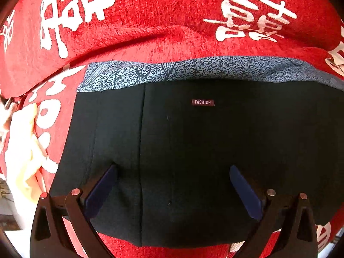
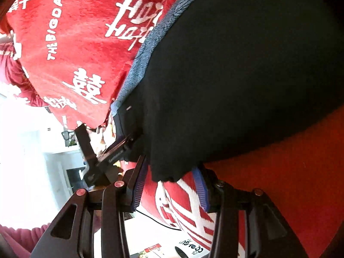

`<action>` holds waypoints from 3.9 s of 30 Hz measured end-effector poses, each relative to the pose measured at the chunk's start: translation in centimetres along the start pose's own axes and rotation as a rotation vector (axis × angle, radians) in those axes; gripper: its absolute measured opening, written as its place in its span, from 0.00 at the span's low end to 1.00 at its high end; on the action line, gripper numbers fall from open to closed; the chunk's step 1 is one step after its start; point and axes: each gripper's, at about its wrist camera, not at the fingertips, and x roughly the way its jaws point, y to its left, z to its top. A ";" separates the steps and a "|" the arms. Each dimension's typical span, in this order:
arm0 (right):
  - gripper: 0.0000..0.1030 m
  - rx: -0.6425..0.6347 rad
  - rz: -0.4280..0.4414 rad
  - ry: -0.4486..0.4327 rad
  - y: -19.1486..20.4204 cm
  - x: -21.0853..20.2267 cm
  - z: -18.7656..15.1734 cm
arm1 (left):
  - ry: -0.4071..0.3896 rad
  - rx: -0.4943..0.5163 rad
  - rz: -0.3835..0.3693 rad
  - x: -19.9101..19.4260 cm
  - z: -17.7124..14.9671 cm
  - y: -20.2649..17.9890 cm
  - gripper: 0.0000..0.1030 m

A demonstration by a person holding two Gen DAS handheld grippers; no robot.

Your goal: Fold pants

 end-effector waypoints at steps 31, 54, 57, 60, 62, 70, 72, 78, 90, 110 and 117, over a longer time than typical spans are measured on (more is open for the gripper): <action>0.42 -0.287 -0.500 -0.236 0.4 -8.5 2.2 | 0.020 0.009 -0.163 -3.7 -1.5 -13.0 1.00; 0.56 -0.047 -0.401 -0.172 -3.8 -15.1 0.5 | 0.135 0.089 -0.045 -5.9 1.0 -19.9 1.00; 0.57 -0.020 -0.395 -0.182 -4.6 -16.4 0.2 | 0.132 0.111 -0.052 -6.6 1.2 -21.6 1.00; 0.57 0.001 -0.390 -0.196 -5.4 -17.7 0.0 | 0.121 0.134 -0.060 -7.2 1.7 -23.6 1.00; 0.57 0.010 -0.385 -0.206 -5.9 -18.6 0.0 | 0.115 0.151 -0.068 -7.5 2.1 -25.2 1.00; 0.57 0.024 -0.371 -0.248 -8.0 -22.6 1.4 | 0.090 0.160 -0.096 -8.2 4.3 -31.0 1.00; 0.57 0.015 -0.366 -0.259 -8.6 -23.7 2.0 | 0.090 0.147 -0.108 -8.2 4.9 -32.4 1.00; 0.57 0.012 -0.399 -0.321 -10.5 -27.3 3.8 | 0.084 0.110 -0.128 -8.1 6.2 -36.2 1.00; 0.57 0.125 -0.451 -0.474 -15.4 -32.5 7.2 | 0.099 0.061 -0.156 -5.0 6.4 -38.6 1.00; 0.45 0.097 -0.383 -0.434 -17.2 -32.3 6.4 | 0.082 0.060 -0.132 -5.1 5.7 -39.3 1.00; 0.45 0.096 -0.325 -0.477 -17.8 -32.2 6.3 | 0.083 0.069 -0.135 -4.9 5.8 -39.1 1.00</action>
